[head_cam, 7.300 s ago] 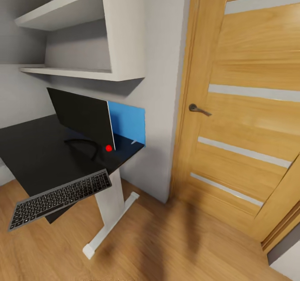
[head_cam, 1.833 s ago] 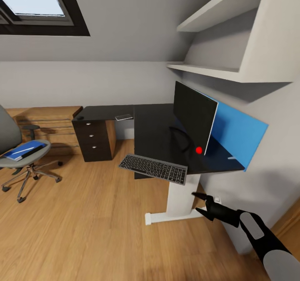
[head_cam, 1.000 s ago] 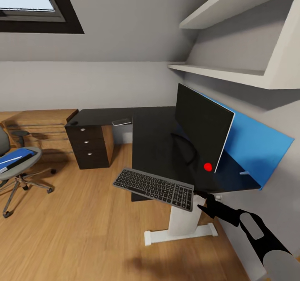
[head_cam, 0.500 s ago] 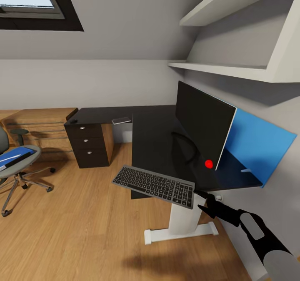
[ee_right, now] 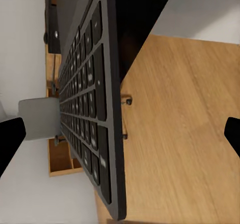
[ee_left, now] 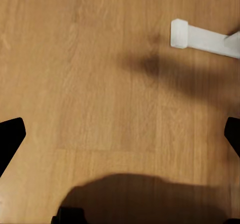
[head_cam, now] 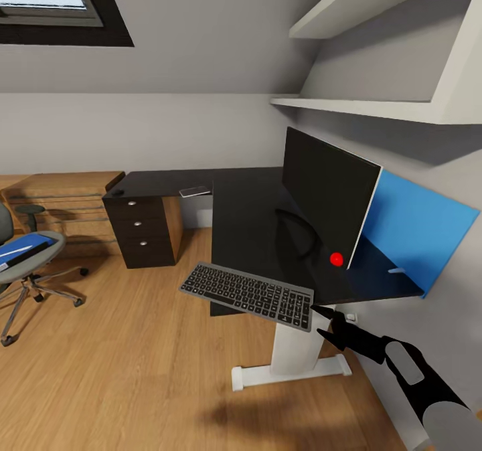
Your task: In the bedroom, organize the workspace by keeping the computer under the desk, ensuring the monitor is on the desk, placing the keyboard on the desk next to the monitor, placing the mouse on the desk next to the keyboard, moving the folder from the swivel chair onto the desk next to the mouse, stacking the notebook on top of the folder with the pen on top of the notebook, and positioning the swivel chair next to the desk.
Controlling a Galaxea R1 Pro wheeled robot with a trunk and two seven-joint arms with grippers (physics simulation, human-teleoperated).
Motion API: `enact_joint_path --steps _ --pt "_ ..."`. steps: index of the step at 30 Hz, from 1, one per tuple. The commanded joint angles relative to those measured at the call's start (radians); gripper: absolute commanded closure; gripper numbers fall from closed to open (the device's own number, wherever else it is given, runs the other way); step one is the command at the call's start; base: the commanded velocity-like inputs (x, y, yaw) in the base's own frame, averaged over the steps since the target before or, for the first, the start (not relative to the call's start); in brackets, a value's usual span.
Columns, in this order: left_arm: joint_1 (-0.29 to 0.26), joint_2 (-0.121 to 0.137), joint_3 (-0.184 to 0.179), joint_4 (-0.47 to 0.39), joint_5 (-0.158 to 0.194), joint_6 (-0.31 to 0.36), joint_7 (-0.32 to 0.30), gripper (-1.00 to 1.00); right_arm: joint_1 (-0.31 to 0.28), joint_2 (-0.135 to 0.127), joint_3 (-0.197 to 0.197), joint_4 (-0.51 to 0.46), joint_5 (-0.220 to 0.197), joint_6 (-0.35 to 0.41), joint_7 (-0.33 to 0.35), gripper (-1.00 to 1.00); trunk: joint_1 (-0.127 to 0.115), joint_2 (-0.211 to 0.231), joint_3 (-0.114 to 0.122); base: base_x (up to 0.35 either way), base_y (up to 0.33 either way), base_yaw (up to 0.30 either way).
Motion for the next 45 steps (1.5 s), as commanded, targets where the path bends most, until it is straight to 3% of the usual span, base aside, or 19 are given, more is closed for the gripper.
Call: enact_joint_path --steps 1,7,20,38,39,45 --pt "0.0 -0.002 0.002 0.001 0.009 0.006 -0.006 -1.0 -0.001 0.003 0.0 0.001 0.0 0.007 0.002 -1.0 0.004 -0.007 -0.004 0.0 0.0 0.0" --pt "-0.001 -0.005 0.002 0.001 0.01 0.007 -0.005 -1.0 -0.001 0.006 0.002 0.001 0.0 0.007 0.003 -1.0 0.027 -0.049 -0.023 0.0 0.0 0.0" --pt "-0.001 -0.005 0.002 0.048 0.008 0.005 0.003 -1.0 -0.001 0.017 0.041 0.0 0.0 0.007 0.003 -1.0 0.027 -0.049 -0.023 0.004 0.002 0.0" --pt "-0.001 -0.006 0.002 0.052 0.008 0.005 0.003 -1.0 -0.001 0.025 0.048 -0.002 0.0 0.008 0.003 -1.0 0.027 -0.049 -0.023 0.047 0.03 0.0" --pt "-0.001 -0.006 0.002 0.052 0.008 0.005 0.003 -1.0 -0.001 0.025 0.049 -0.002 0.0 0.008 0.003 1.0 0.027 -0.049 -0.023 0.0 0.0 0.0" --pt "-0.001 -0.007 0.002 0.052 0.008 0.005 0.003 -1.0 -0.001 0.025 0.095 -0.003 -0.001 0.01 0.011 1.0 0.027 -0.049 -0.023 0.0 0.0 0.0"
